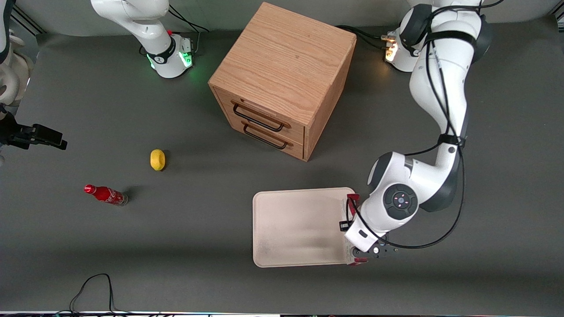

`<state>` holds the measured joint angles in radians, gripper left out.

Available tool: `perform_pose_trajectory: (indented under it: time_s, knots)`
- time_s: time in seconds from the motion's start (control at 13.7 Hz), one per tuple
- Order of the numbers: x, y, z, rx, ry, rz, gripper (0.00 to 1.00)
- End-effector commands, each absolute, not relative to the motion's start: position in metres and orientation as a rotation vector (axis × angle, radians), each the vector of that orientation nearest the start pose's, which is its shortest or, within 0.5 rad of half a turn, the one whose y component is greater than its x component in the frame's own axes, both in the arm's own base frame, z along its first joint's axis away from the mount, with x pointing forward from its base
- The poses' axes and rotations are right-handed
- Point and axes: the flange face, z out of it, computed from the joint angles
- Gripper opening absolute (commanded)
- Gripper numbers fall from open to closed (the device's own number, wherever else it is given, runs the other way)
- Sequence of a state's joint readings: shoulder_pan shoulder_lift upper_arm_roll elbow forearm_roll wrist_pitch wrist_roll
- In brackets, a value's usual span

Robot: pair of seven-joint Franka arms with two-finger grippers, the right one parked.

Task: Place red cookie box on tray
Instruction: 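Lower the box onto the tray and open the left gripper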

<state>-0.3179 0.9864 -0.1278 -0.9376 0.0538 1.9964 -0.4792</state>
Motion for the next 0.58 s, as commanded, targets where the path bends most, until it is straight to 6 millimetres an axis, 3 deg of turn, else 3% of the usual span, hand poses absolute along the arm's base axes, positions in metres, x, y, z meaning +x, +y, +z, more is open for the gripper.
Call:
perform_pose_trajectory:
  time_s: [0.0,0.51]
  knots:
    - [0.7321,-0.3093,0.2859,-3.196,-0.162,-0.092,0.00]
    - [0.7299,-0.3082,0.2764,-3.192,-0.188,-0.072,0.00]
